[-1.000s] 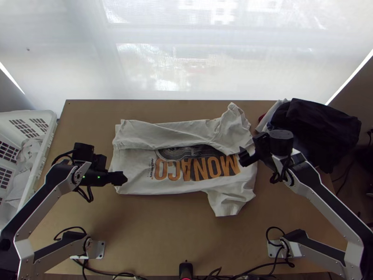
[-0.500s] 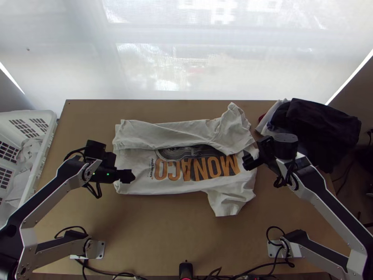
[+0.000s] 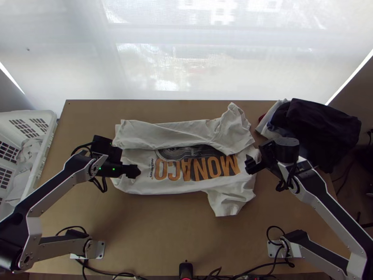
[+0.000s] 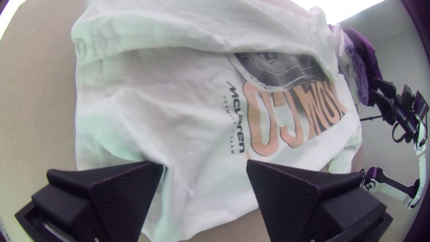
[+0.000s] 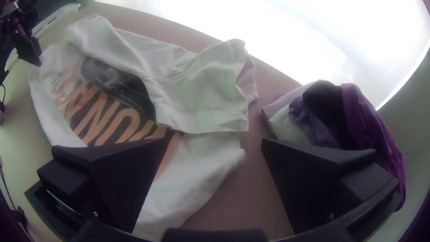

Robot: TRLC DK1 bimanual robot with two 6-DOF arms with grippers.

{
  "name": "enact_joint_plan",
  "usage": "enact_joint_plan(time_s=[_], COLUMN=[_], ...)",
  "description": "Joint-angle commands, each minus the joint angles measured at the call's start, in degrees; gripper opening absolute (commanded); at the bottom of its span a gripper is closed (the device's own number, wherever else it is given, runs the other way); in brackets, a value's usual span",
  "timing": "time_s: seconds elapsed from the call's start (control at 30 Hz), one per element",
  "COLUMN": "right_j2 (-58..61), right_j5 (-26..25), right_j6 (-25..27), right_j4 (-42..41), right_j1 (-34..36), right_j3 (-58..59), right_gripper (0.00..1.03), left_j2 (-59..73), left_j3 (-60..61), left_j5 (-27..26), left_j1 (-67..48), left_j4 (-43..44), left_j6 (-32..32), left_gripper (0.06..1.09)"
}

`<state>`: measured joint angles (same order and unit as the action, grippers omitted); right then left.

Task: Fold the t-shirt

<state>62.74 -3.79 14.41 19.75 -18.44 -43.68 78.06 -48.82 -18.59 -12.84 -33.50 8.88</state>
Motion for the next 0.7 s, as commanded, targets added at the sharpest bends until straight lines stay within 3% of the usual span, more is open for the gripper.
enact_joint_plan(time_s=[0.0, 0.17, 0.47, 0.67], right_j2=[-0.3, -0.5, -1.4, -1.7], right_j5=[0.0, 0.0, 0.0, 0.0], right_j6=[0.4, 0.7, 0.7, 0.7], right_j4=[0.1, 0.2, 0.4, 0.6], right_j1=[0.3, 0.3, 0.3, 0.3], right_j3=[0.4, 0.4, 1.4, 1.5], right_gripper=[0.98, 0.98, 0.98, 0.98], left_j2=[1.0, -2.2, -8.9, -9.3], left_j3=[2.5, 2.7, 8.3, 6.8], left_j5=[0.1, -0.1, 0.0, -0.1], left_j1=[2.4, 1.9, 11.0, 13.9], left_j4=[1.2, -5.2, -13.3, -10.1], left_j6=[-2.0, -2.3, -13.8, -14.3], left_gripper=[0.96, 0.77, 0.77, 0.78])
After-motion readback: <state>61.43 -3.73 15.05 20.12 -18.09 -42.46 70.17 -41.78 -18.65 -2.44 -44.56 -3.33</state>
